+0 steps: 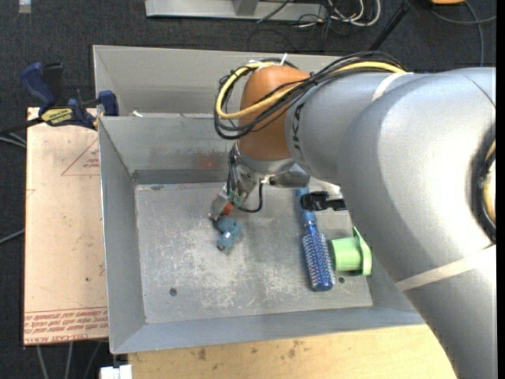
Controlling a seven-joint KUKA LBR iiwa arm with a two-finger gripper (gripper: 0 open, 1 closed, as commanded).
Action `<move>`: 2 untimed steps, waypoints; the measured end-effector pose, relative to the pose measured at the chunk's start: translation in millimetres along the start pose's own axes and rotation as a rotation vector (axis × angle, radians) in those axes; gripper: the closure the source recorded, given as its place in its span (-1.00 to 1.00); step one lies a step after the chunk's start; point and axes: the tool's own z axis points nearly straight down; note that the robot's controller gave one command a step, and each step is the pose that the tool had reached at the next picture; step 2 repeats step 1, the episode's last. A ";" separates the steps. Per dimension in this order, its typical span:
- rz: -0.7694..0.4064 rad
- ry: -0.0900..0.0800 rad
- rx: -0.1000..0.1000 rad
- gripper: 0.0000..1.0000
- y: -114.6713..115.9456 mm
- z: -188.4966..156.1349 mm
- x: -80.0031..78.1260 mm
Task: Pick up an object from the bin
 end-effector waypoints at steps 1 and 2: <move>-0.030 0.001 0.002 1.00 -6.9 -133.5 24.2; -0.030 0.001 0.002 1.00 -6.9 -133.5 24.2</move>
Offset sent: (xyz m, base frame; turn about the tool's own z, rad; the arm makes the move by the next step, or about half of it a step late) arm -0.0270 0.0073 0.1282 -0.0273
